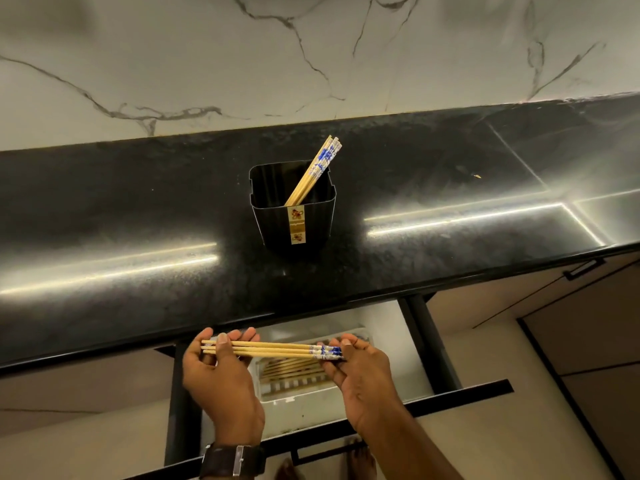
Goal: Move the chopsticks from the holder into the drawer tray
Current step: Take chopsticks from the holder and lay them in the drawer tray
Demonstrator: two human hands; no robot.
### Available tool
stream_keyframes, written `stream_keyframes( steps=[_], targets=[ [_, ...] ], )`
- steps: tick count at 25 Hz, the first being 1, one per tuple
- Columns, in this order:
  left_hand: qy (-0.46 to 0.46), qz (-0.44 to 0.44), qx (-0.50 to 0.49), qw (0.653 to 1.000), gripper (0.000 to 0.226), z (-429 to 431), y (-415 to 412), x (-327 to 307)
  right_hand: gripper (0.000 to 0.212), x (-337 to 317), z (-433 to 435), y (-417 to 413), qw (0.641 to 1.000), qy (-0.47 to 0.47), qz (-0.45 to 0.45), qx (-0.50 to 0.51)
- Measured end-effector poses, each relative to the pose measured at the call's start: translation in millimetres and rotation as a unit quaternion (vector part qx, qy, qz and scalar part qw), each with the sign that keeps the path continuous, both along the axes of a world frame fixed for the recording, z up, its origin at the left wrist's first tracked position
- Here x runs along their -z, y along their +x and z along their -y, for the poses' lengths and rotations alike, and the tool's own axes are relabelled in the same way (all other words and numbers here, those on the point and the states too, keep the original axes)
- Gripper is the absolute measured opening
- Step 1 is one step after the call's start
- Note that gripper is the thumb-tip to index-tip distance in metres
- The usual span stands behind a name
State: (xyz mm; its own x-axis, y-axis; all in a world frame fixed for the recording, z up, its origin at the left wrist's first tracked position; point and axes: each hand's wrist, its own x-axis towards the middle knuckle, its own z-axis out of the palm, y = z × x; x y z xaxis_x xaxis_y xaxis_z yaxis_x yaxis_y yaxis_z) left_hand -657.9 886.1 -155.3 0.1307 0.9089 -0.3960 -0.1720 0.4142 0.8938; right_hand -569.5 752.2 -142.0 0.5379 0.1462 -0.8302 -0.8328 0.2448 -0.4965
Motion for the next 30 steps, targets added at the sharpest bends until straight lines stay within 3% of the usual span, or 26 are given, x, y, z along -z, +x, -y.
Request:
stream_keyframes(
  steps=[5,9,12,17,21,24,30],
  targets=[
    [-0.098,-0.043,-0.073,0.992,0.034,16.6,-3.2,16.9,0.011,19.6,-9.9,-13.8,0.994,0.042,-0.074,0.065],
    [-0.207,-0.084,-0.090,0.971,0.033,43.6,-2.3,31.4,0.021,47.1,-5.2,-6.7,0.994,-0.042,-0.070,0.074],
    [-0.292,-0.060,-0.066,0.952,0.032,49.9,10.0,35.2,0.030,61.4,-0.6,18.0,0.992,-0.106,-0.063,0.041],
    [-0.402,-0.047,-0.035,0.914,0.039,32.8,34.7,56.8,0.021,77.4,0.2,47.4,0.984,-0.133,-0.114,0.029],
    [-0.446,-0.073,-0.024,0.892,0.046,26.7,43.4,74.5,0.038,87.2,-0.7,56.7,0.976,-0.155,-0.154,-0.020],
    [-0.428,-0.076,-0.008,0.900,0.048,20.3,43.4,93.0,0.035,89.6,-5.4,59.1,0.975,-0.159,-0.151,-0.016],
    [-0.464,-0.077,-0.065,0.880,0.044,14.5,45.5,91.2,0.027,92.3,-11.9,46.4,0.971,-0.186,-0.145,-0.033]
  ],
)
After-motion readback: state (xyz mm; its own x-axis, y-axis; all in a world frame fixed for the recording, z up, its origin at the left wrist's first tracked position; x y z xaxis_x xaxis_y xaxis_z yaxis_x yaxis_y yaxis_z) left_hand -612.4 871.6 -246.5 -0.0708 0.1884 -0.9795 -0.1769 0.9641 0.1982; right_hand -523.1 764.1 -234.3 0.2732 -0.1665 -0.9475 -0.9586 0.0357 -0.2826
